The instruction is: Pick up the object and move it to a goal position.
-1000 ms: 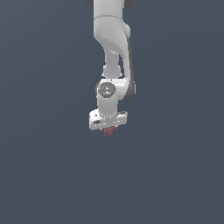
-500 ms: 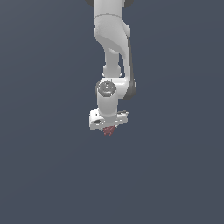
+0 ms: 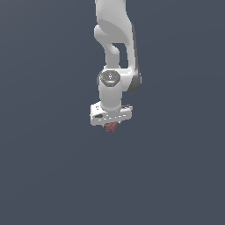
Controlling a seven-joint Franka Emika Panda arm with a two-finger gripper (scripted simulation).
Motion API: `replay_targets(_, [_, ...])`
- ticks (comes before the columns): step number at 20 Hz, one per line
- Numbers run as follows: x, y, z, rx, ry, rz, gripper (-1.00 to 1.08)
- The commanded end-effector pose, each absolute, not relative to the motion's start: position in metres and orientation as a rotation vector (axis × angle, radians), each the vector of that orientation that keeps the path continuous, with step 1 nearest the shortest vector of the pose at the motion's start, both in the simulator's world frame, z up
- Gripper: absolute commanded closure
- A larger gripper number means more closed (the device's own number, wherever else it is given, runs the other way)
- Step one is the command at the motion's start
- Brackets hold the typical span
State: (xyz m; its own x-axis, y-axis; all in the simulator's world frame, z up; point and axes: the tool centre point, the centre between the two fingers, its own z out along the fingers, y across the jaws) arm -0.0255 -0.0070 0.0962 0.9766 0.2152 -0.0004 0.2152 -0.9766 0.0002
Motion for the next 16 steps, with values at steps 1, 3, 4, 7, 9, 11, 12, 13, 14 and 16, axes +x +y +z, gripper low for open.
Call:
replay_targets(1, [-0.024,-0.002,0.118,3.123,0.34,0.001,1.08])
replay_targets(3, [-0.022,0.002,0.138,3.123,0.34,0.001,1.08])
replay_targets(4, [-0.021,0.005,0.148,3.123,0.34,0.001,1.08])
replay_targets(7, [-0.018,0.012,0.182,3.123,0.34,0.001,1.08])
replay_targets(9, [-0.016,0.018,0.204,3.122,0.341,0.0,1.08])
replay_targets(11, [-0.014,0.023,0.227,3.122,0.341,0.0,1.08])
replay_targets(12, [-0.013,0.025,0.237,3.122,0.341,0.0,1.08])
replay_targets(13, [-0.012,0.027,0.248,3.122,0.341,0.0,1.08])
replay_targets(14, [-0.01,0.03,0.259,3.122,0.341,0.0,1.08])
replay_targets(16, [-0.008,0.035,0.28,3.122,0.341,0.0,1.08])
